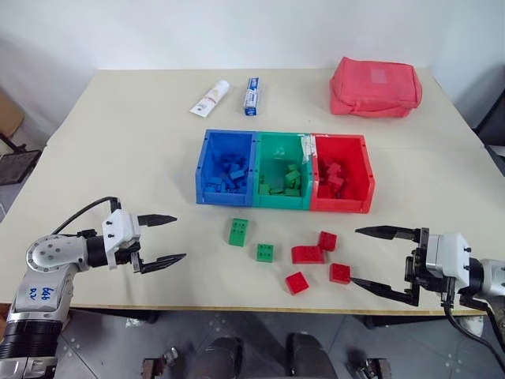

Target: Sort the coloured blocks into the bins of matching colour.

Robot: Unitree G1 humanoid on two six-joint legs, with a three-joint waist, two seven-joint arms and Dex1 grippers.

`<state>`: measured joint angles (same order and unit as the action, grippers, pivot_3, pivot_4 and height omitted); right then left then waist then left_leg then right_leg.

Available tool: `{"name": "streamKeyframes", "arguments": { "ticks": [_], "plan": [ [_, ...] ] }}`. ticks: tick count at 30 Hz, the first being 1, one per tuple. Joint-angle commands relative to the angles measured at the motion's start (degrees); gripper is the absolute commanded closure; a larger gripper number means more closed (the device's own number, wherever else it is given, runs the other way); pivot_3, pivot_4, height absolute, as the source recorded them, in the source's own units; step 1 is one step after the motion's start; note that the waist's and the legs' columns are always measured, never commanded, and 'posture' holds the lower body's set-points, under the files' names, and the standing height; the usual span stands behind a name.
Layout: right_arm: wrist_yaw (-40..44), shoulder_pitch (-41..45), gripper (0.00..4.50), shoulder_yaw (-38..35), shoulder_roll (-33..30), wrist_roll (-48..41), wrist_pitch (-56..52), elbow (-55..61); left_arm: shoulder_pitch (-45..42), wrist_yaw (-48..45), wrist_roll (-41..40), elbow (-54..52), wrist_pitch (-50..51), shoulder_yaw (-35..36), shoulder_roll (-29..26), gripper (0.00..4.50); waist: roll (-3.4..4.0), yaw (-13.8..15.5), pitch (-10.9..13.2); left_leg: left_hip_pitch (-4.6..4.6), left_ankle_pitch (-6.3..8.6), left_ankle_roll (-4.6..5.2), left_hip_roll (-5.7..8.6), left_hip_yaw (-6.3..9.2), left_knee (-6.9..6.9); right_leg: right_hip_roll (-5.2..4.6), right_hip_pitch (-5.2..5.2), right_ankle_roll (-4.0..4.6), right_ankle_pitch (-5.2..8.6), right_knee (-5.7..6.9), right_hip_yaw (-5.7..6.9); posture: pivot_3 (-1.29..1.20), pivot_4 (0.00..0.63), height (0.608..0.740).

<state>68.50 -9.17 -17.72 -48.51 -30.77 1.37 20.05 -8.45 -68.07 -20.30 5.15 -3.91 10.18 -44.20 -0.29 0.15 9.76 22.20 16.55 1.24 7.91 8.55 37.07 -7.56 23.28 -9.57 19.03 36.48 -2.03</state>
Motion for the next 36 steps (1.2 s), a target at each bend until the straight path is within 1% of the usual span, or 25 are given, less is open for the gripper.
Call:
{"name": "streamKeyframes", "arguments": {
  "ticks": [1,3,5,7,11,14,18,20,22,25,28,31,33,35,36],
  "plan": [
    [0.04,-1.29,0.0,-1.89,0.16,0.04,0.82,0.32,-0.16,-0.56,-1.28,-1.96,0.16,-0.48,0.29,0.05,0.0,0.15,0.0,0.0,0.0,0.0,0.01,0.0,0.0,0.0,0.0,0.0,0.0,0.0,0.0,0.0,0.15,0.74],
    [0.64,-3.58,0.0,-4.42,-0.36,0.27,1.05,-0.51,0.07,-0.92,-2.51,-4.67,2.48,-1.46,0.71,0.05,0.0,0.46,0.0,0.0,0.0,0.0,0.01,0.01,0.01,0.0,0.0,0.0,0.0,-0.01,0.0,0.0,0.15,0.74],
    [3.26,-7.85,0.0,-9.06,-2.01,2.18,2.92,-4.84,-0.08,-1.71,-3.53,-9.27,4.09,-4.29,1.76,0.05,-0.01,1.12,0.0,0.01,0.02,0.03,0.01,0.0,0.02,-0.01,-0.02,0.0,0.0,-0.02,0.0,0.0,0.15,0.74],
    [4.66,-10.44,0.0,-11.85,-3.05,2.83,3.38,-7.72,-0.22,-1.88,-3.97,-12.54,5.35,-6.36,2.41,0.05,-0.01,1.46,0.01,0.0,0.06,0.1,0.05,-0.02,0.05,-0.02,-0.09,-0.03,-0.02,-0.07,0.0,0.0,0.15,0.74],
    [6.19,-12.96,0.0,-13.38,-4.46,3.07,1.99,-9.4,-1.09,-0.97,-2.84,-16.1,5.56,-10.42,5.0,0.05,0.01,1.17,0.0,-0.08,0.07,0.09,0.0,-0.02,0.02,0.03,-0.23,-0.06,-0.04,-0.25,0.0,0.0,0.15,0.74],
    [4.06,-10.64,0.0,-9.19,-5.92,3.36,-3.71,-5.66,-1.31,-0.74,-2.2,-16.37,5.37,-12.16,6.12,0.05,0.02,0.46,0.0,-0.13,0.09,0.05,-0.12,-0.13,0.01,0.06,-0.23,-0.02,-0.06,-0.25,-0.03,0.0,0.15,0.74],
    [0.73,-6.06,0.0,-0.98,-7.77,5.59,-11.84,-0.93,-1.06,-0.78,-1.93,-15.42,4.76,-11.81,5.57,0.05,0.02,0.0,0.0,-0.14,0.11,-0.04,-0.28,-0.15,0.03,0.05,-0.22,0.09,-0.12,-0.27,-0.02,0.0,0.15,0.74],
    [-1.11,-2.14,0.0,4.45,-7.73,8.52,-14.21,-0.82,-1.21,-0.68,-2.0,-14.87,4.7,-11.1,5.18,0.05,0.01,0.14,0.0,-0.13,0.11,-0.05,-0.28,-0.14,0.04,0.05,-0.22,0.09,-0.12,-0.31,0.0,0.0,0.15,0.74],
    [-2.62,0.79,0.0,7.84,-7.44,10.31,-16.13,-1.13,-1.42,-0.48,-2.05,-14.68,4.88,-10.86,4.94,0.05,0.02,0.31,0.01,-0.11,0.12,-0.05,-0.26,-0.14,0.06,0.05,-0.21,0.09,-0.13,-0.35,0.01,0.0,0.15,0.74],
    [-4.41,5.35,0.0,13.62,-5.57,13.99,-16.11,-4.22,-1.46,0.31,-1.78,-14.67,4.62,-10.65,4.93,0.05,0.01,0.73,0.01,-0.07,0.12,-0.04,-0.24,-0.13,0.05,0.06,-0.18,0.09,-0.13,-0.39,0.03,0.0,0.15,0.74],
    [-5.02,6.9,0.59,15.83,-4.39,14.78,-16.45,-5.24,-1.12,1.21,-2.01,-15.09,4.82,-10.15,5.11,0.0,0.01,1.17,0.01,-0.06,0.12,-0.04,-0.24,-0.13,0.03,0.07,-0.18,0.09,-0.13,-0.43,0.03,0.0,0.15,0.74],
    [-4.56,6.99,1.68,15.98,-4.13,14.16,-16.45,-5.39,-0.96,1.81,-2.36,-15.26,5.21,-9.85,5.2,0.0,0.01,1.28,0.01,-0.06,0.13,-0.04,-0.25,-0.12,0.02,0.11,-0.19,0.09,-0.13,-0.46,0.04,0.0,0.15,0.74],
    [-4.11,6.86,2.31,15.62,-3.78,13.44,-15.56,-5.47,-0.95,2.21,-2.68,-15.27,5.47,-9.67,5.33,0.0,0.0,1.28,0.01,-0.06,0.13,-0.04,-0.25,-0.12,0.03,0.12,-0.2,0.09,-0.14,-0.45,0.04,0.0,0.15,0.74],
    [-3.74,5.71,3.02,13.4,-3.04,10.9,-15.21,-4.5,-0.86,2.95,-3.47,-15.47,6.08,-9.18,5.72,0.0,0.01,1.29,0.01,-0.06,0.13,-0.04,-0.25,-0.12,0.04,0.12,-0.2,0.09,-0.14,-0.45,0.05,0.0,0.15,0.74],
    [-3.67,5.24,3.04,11.75,-2.56,9.41,-14.96,-3.9,-0.82,3.17,-4.04,-15.58,6.2,-8.85,5.98,0.0,0.01,1.3,0.01,-0.06,0.13,-0.04,-0.25,-0.11,0.03,0.12,-0.2,0.08,-0.14,-0.45,0.05,0.0,0.15,0.74]
  ]
}}
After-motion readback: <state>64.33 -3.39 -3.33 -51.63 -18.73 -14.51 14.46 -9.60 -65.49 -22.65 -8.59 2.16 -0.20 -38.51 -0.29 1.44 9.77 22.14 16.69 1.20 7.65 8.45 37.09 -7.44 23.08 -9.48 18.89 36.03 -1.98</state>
